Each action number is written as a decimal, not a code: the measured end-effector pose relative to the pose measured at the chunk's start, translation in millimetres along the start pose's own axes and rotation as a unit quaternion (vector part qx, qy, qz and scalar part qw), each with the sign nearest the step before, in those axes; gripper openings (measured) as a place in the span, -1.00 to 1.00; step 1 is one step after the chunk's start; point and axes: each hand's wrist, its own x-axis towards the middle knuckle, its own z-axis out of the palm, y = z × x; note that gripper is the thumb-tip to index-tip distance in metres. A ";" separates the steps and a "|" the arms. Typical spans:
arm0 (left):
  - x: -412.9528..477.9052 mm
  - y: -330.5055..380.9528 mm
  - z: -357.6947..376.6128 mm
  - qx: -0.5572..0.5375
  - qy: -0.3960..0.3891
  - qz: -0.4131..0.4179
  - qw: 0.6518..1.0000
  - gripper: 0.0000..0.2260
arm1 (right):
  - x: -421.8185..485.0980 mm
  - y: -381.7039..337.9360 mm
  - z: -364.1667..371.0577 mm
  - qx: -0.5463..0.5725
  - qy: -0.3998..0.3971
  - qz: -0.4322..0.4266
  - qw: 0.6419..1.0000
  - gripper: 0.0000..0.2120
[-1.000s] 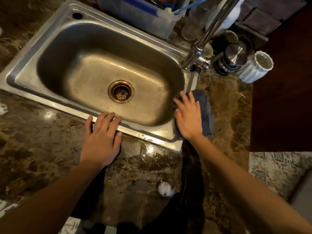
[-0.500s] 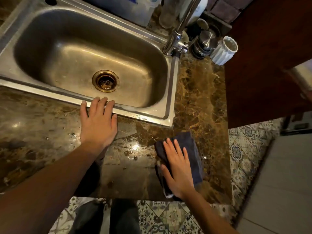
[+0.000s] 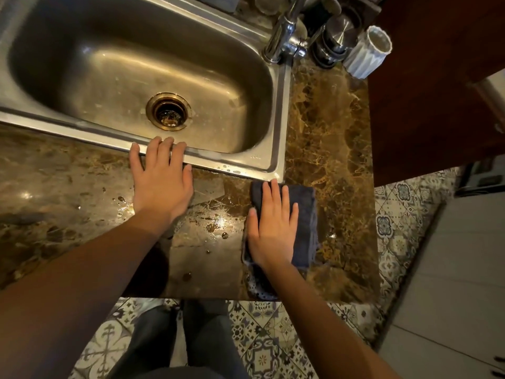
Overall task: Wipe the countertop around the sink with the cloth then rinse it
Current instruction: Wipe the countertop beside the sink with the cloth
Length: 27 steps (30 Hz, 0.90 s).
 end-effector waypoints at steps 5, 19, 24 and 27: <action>-1.4 1.9 -1.7 0.009 0.003 0.002 1.000 -0.57 | 1.7 20.5 -6.7 -0.007 -0.029 -0.099 0.995 -0.44; -1.1 2.6 1.8 0.013 0.030 -0.001 0.999 -0.58 | 44.8 181.9 -51.6 -0.048 -0.088 -0.289 0.952 -0.42; -0.9 3.6 2.1 0.016 0.027 -0.002 1.000 -0.59 | 11.9 173.2 -41.5 -0.019 -0.046 -0.169 0.984 -0.42; -1.3 3.4 1.9 0.011 0.025 0.000 1.000 -0.59 | -19.4 154.7 -30.7 0.001 -0.022 -0.058 0.998 -0.42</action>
